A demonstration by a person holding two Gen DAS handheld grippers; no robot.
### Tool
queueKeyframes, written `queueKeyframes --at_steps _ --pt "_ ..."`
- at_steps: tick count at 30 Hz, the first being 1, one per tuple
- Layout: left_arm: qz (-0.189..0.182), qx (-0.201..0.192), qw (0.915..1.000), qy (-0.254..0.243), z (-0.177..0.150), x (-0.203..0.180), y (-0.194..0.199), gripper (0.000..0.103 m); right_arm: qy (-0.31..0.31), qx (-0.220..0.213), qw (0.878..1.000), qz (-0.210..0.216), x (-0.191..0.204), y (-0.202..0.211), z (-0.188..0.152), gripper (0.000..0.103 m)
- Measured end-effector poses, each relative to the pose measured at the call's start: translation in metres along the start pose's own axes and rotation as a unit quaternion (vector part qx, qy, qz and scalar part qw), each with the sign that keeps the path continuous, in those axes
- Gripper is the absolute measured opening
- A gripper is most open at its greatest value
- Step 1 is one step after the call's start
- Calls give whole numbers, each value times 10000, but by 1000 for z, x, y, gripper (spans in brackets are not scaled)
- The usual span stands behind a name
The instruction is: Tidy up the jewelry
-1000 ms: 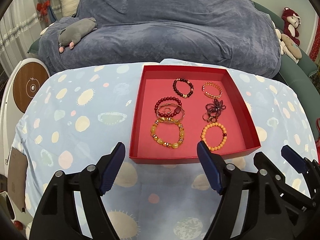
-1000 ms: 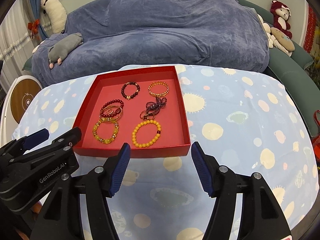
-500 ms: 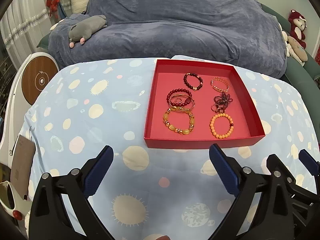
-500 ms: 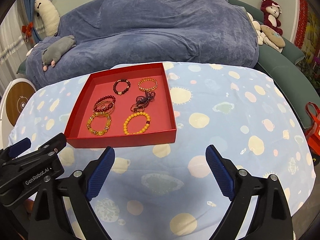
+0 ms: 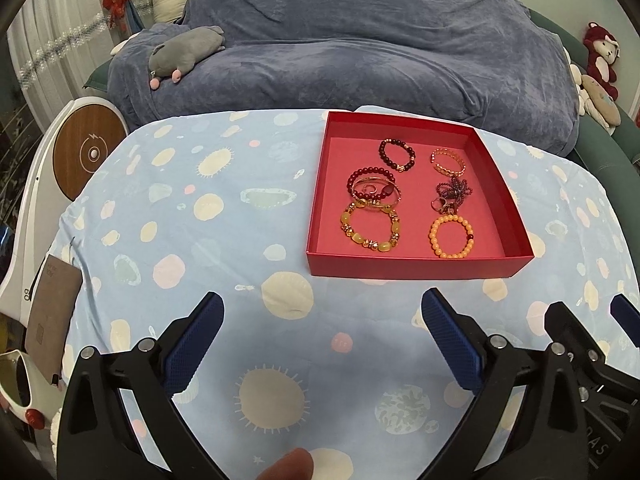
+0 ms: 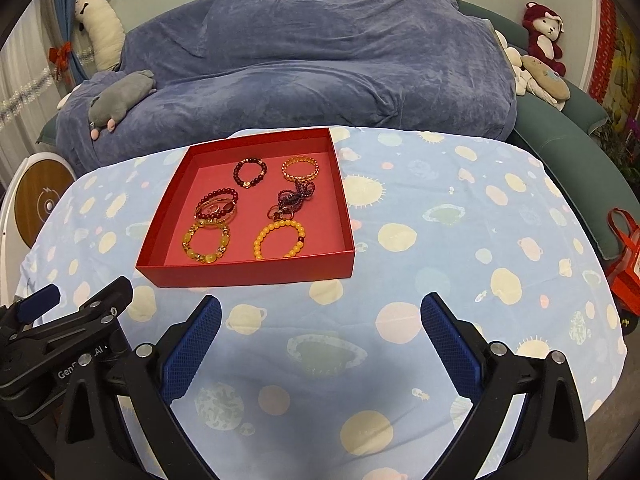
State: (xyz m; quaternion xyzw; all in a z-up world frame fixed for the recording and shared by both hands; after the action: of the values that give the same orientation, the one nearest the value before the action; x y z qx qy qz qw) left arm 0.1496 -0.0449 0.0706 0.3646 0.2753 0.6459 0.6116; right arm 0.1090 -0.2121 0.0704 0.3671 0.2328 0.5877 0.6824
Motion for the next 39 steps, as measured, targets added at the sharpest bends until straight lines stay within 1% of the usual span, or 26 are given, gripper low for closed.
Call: queueKeyframes --at_steps 15,39 --pt "96 8 9999 -55 -6 3 3 95 -5 -35 10000 -24 3 4 -2 96" --pt "93 47 9999 -76 -7 4 0 95 -13 -16 10000 -32 3 3 -2 96"
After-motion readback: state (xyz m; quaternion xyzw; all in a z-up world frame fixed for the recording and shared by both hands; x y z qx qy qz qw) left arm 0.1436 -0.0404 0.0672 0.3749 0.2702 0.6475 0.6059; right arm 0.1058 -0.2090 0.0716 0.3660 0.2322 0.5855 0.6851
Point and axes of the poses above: each gripper's, at about its wrist camera, not at the fingertips, and y roughly against the way its jaws point, x to its left, z to its top, the point moved 2 cm from there along -y, roughly the way its jaws point, and after that the axes turned 6 degrees about z, right-handed, at the moved point
